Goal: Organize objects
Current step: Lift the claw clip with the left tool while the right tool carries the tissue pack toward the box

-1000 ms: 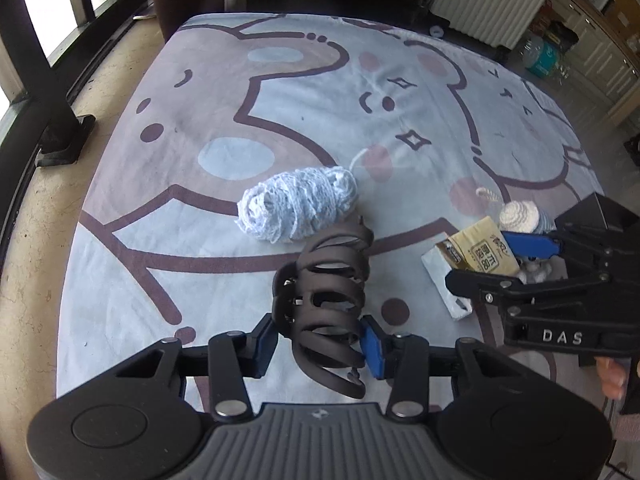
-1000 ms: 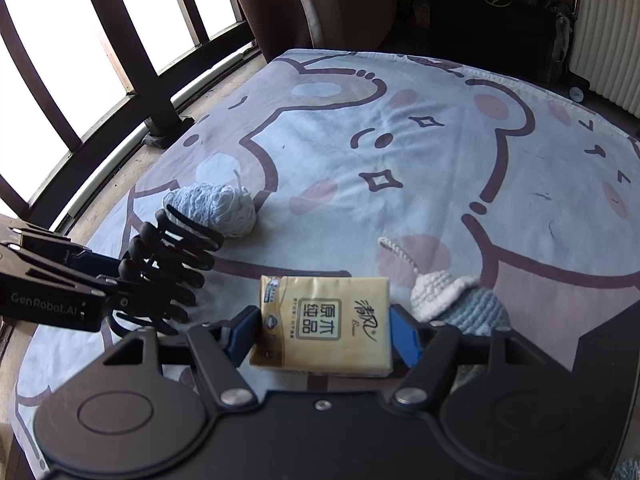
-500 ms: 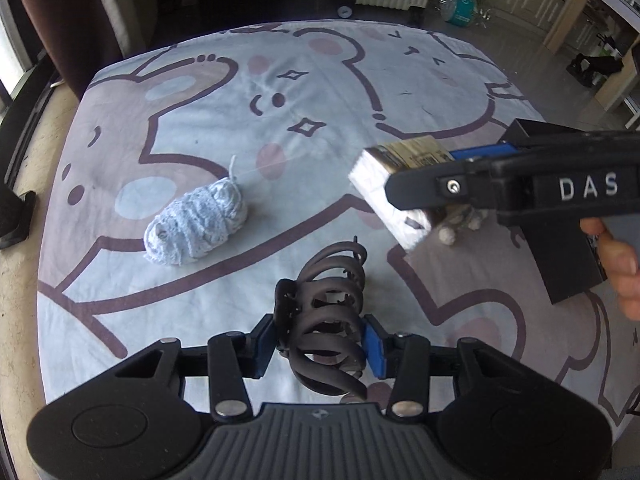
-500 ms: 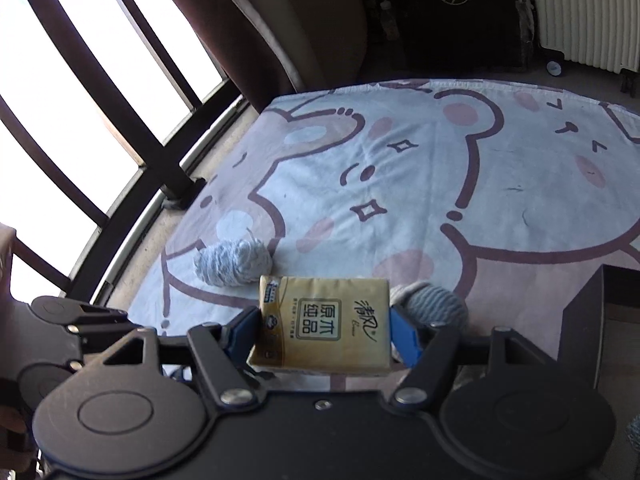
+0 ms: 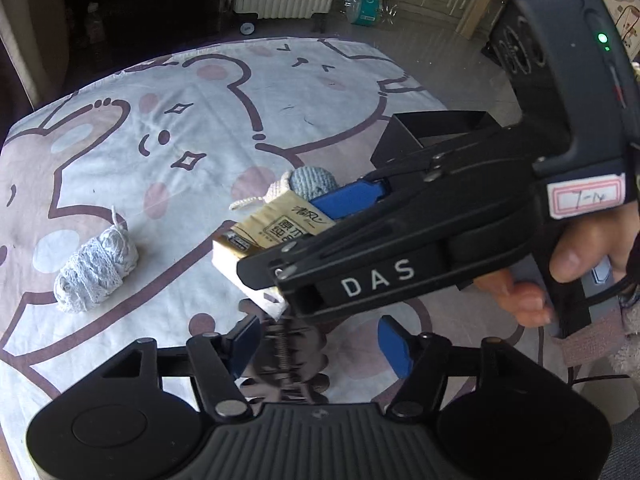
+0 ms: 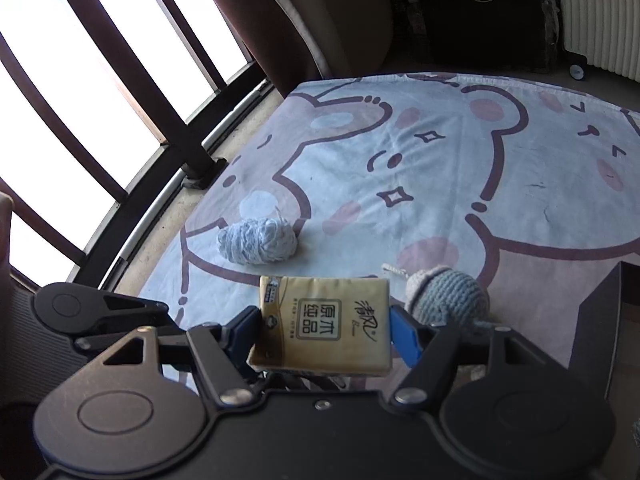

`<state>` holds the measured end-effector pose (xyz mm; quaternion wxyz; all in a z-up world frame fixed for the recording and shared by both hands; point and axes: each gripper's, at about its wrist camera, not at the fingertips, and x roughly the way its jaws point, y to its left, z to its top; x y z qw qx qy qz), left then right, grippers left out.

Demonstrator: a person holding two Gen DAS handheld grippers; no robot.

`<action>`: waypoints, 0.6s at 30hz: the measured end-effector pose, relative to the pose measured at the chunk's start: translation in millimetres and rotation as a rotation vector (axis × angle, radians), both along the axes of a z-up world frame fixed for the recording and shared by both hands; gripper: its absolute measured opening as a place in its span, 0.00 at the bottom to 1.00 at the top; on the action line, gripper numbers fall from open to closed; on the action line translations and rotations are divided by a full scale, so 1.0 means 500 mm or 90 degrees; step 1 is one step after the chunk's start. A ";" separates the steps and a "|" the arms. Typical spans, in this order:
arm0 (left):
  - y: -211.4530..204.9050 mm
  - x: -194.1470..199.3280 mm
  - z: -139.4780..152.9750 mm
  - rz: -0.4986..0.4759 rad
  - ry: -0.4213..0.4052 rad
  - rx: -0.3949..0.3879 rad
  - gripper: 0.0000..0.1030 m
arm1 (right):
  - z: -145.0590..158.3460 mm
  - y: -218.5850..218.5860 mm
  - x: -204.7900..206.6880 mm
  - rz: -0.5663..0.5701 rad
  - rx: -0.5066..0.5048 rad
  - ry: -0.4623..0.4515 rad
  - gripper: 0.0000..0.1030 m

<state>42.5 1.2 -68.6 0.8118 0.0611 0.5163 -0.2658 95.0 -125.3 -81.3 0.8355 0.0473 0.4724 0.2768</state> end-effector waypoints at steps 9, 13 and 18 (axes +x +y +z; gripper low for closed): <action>-0.008 0.020 -0.010 0.065 0.024 0.077 0.70 | -0.017 -0.022 0.002 -0.014 -0.019 0.013 0.68; -0.021 0.025 -0.036 0.078 0.057 0.114 0.63 | -0.008 -0.025 0.000 -0.016 -0.022 0.006 0.68; -0.043 0.025 -0.050 0.070 0.060 0.150 0.47 | 0.000 -0.028 -0.002 -0.020 -0.019 0.006 0.68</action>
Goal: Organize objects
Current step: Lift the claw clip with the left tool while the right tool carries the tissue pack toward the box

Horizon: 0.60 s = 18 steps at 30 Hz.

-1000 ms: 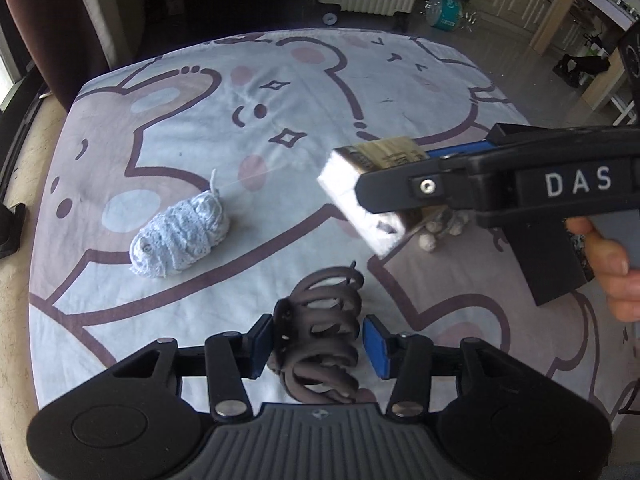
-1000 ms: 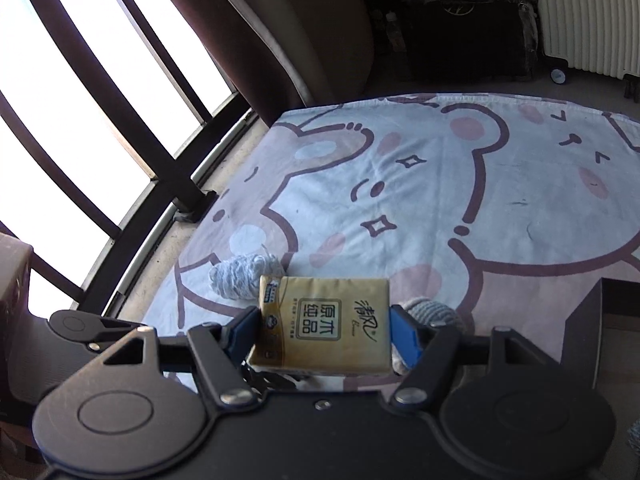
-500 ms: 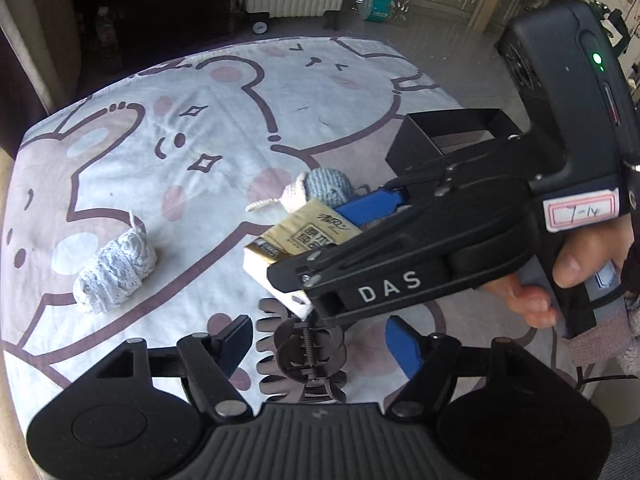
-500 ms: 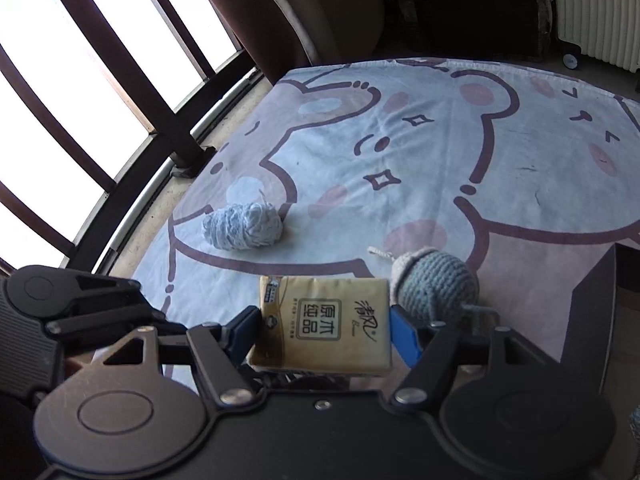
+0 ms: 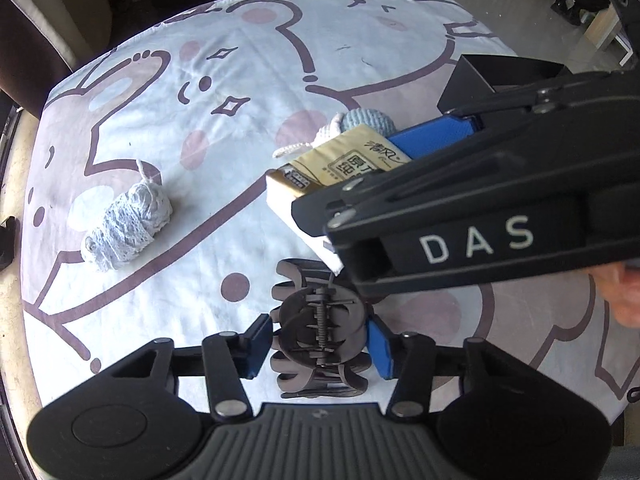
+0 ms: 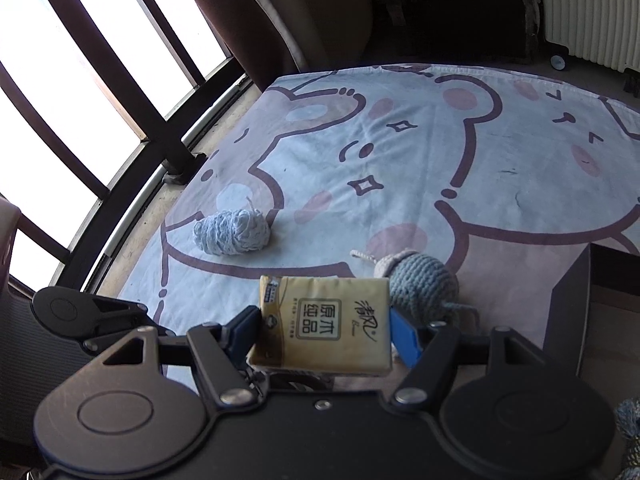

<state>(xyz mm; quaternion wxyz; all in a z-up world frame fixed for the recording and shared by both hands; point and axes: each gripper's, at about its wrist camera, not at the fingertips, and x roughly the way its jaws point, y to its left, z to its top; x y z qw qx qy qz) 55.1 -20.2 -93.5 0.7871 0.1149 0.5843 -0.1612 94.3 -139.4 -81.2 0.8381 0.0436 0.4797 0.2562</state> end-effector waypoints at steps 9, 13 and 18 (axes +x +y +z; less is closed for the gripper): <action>0.008 0.001 0.022 0.021 -0.029 -0.005 0.44 | 0.016 -0.007 -0.005 -0.002 -0.001 -0.011 0.68; 0.025 0.009 0.049 0.056 -0.050 -0.031 0.44 | 0.029 -0.018 -0.005 -0.015 -0.004 -0.021 0.68; 0.039 0.017 0.075 0.095 -0.072 -0.055 0.44 | 0.056 -0.037 -0.007 -0.033 0.001 -0.038 0.68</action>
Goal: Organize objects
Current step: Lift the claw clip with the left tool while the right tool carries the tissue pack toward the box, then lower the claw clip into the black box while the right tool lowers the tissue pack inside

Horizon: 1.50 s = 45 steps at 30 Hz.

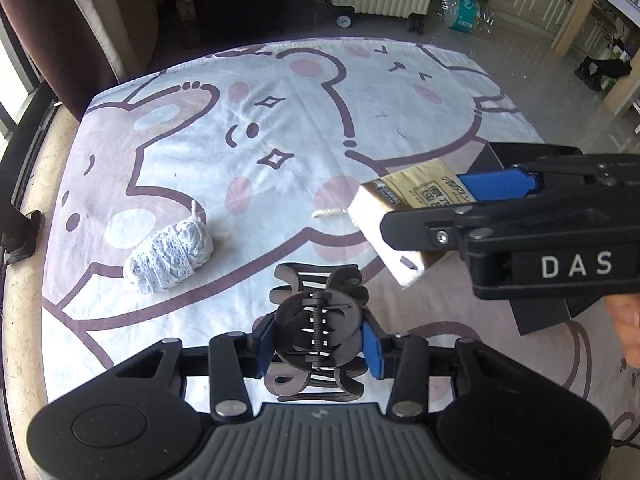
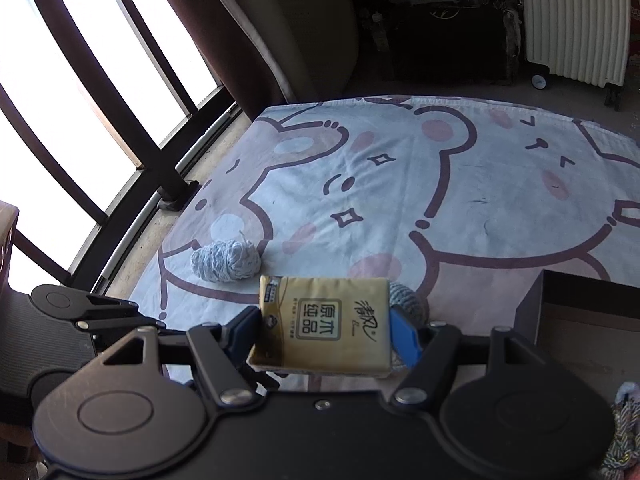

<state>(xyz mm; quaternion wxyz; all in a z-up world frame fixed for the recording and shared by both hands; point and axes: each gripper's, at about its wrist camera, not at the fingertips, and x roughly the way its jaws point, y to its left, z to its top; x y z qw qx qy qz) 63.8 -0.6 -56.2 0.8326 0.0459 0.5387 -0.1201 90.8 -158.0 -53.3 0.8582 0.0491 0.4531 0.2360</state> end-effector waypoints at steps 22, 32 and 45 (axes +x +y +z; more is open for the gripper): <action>-0.024 0.020 0.063 0.075 -0.044 -0.060 0.44 | 0.072 -0.115 -0.027 -0.101 -0.012 -0.051 0.68; -0.085 0.034 0.063 0.069 -0.040 -0.070 0.44 | 0.087 -0.200 -0.050 -0.168 -0.048 -0.081 0.68; -0.219 0.046 0.111 0.001 -0.042 -0.117 0.44 | 0.077 -0.290 -0.074 -0.255 -0.064 -0.071 0.68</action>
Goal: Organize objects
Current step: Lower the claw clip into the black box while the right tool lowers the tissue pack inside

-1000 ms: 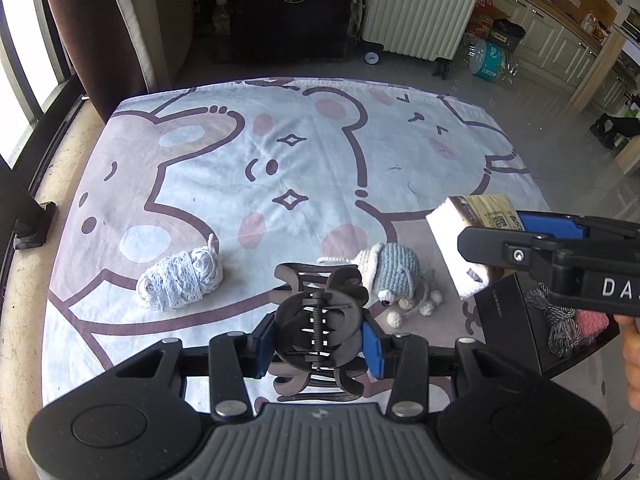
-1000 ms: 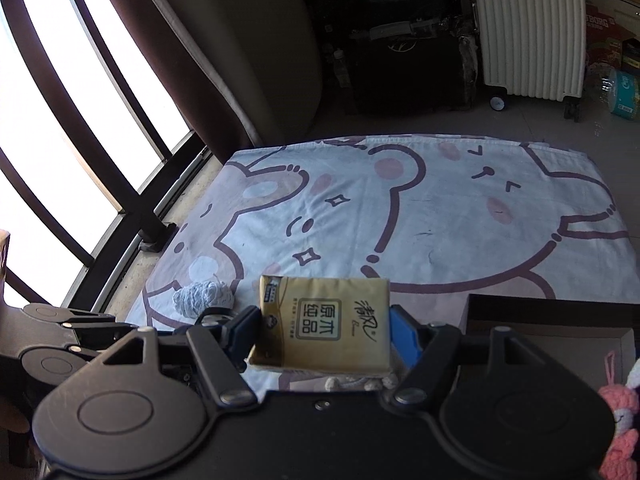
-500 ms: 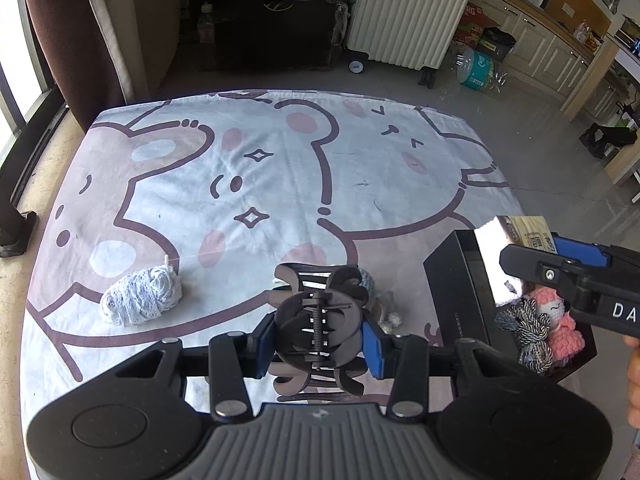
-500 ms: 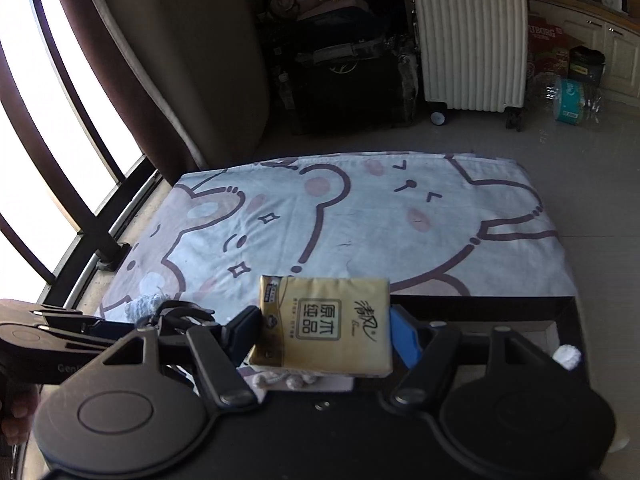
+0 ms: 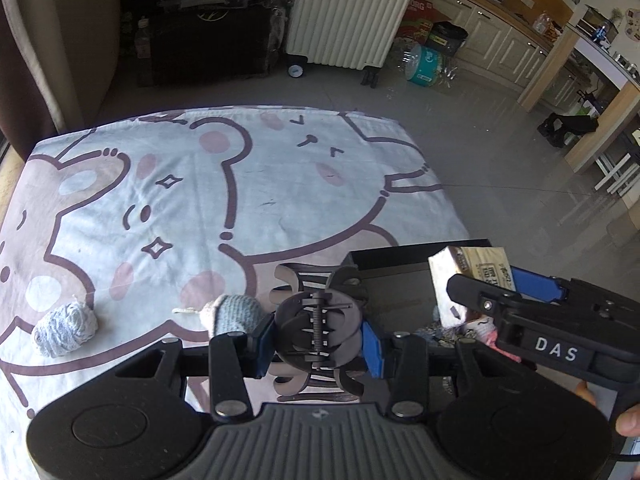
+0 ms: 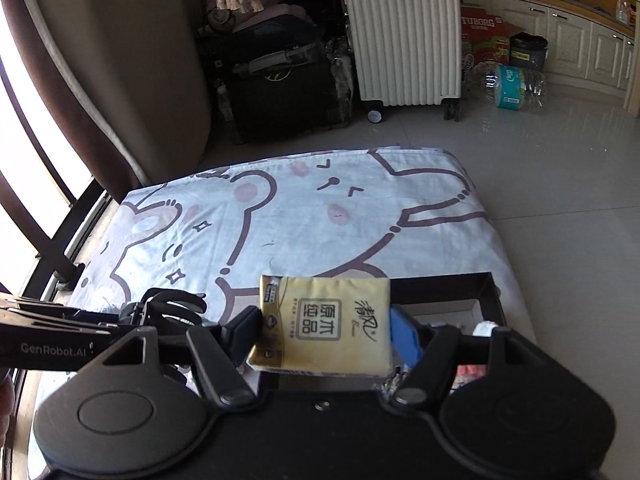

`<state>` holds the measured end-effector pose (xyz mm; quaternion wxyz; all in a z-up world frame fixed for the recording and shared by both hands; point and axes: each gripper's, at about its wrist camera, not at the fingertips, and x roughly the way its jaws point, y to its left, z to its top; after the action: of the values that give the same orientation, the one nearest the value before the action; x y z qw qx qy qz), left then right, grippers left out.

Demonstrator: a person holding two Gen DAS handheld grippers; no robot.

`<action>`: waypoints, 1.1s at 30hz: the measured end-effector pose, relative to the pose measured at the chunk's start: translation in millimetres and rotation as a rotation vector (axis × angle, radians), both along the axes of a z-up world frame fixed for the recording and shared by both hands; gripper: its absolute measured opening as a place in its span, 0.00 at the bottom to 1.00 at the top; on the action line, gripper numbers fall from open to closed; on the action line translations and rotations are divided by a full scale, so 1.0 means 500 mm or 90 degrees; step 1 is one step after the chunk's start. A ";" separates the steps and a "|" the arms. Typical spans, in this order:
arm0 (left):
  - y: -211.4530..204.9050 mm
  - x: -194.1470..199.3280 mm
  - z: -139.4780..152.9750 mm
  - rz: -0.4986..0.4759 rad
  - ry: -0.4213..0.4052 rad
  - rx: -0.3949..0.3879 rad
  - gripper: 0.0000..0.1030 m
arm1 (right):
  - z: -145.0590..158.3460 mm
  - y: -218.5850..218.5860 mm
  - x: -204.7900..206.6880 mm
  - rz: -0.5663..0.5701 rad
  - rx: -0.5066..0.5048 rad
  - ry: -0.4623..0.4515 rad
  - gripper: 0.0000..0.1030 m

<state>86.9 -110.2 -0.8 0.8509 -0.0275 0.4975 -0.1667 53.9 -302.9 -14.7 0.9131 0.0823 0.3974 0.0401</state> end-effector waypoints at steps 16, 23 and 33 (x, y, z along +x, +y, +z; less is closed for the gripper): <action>-0.129 -0.018 -0.046 0.017 0.067 -0.079 0.44 | -0.004 -0.103 -0.012 -0.119 0.021 0.006 0.68; -0.147 -0.025 -0.079 0.030 0.094 -0.076 0.44 | -0.017 -0.123 -0.012 -0.144 0.021 0.019 0.68; -0.153 -0.028 -0.119 0.043 0.101 -0.039 0.44 | -0.046 -0.104 0.025 -0.111 0.030 0.017 0.68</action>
<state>72.9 -186.5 -60.2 0.8128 -0.0829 0.5566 -0.1505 66.6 -354.9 -37.5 0.9056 0.1385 0.3997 -0.0310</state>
